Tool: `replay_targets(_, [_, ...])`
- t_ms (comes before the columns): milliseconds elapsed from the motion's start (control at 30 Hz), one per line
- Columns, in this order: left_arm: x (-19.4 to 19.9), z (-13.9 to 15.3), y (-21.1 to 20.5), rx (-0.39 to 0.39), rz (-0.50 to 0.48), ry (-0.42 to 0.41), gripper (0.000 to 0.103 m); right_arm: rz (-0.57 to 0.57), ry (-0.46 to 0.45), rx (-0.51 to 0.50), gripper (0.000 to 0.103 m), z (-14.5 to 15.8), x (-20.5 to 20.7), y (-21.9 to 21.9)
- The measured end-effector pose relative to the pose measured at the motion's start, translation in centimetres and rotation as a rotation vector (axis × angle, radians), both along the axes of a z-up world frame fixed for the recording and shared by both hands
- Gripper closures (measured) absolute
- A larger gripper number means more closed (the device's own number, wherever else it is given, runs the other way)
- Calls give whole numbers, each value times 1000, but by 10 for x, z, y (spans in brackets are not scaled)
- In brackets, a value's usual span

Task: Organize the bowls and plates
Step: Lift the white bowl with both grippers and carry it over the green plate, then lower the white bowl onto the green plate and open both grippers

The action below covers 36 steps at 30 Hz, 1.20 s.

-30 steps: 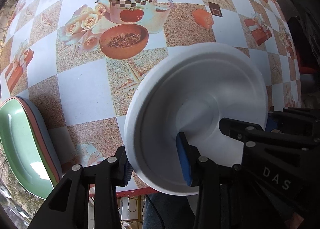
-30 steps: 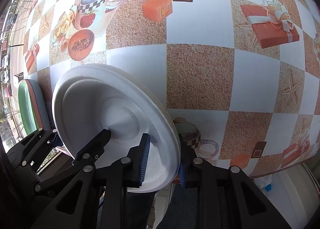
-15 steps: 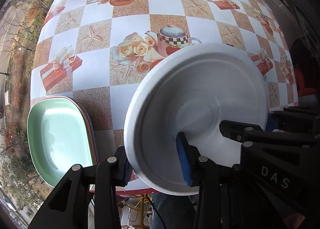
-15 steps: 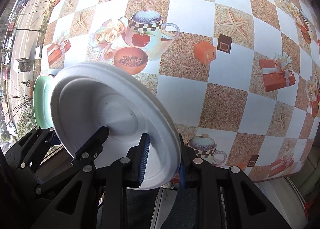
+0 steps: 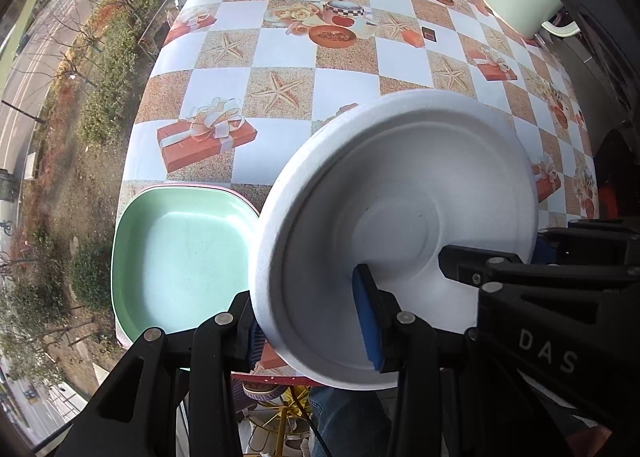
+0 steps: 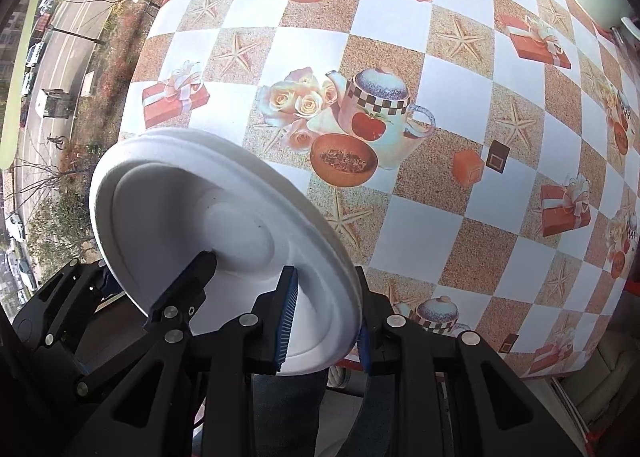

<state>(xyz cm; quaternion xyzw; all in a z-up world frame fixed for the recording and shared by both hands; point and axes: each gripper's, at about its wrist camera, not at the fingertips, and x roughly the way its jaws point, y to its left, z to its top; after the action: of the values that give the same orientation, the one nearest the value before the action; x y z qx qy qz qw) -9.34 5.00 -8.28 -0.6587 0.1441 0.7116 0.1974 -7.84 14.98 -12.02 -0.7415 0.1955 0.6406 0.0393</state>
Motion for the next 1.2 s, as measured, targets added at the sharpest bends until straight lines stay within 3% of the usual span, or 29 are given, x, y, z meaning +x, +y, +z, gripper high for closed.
replay_targets(633, [-10, 13, -75, -32, 196, 46, 61, 172, 37, -31, 75, 6, -39, -88])
replay_targets(1200, [-12, 0, -125, -53, 335, 30, 61, 300, 20, -35, 75, -13, -66, -150])
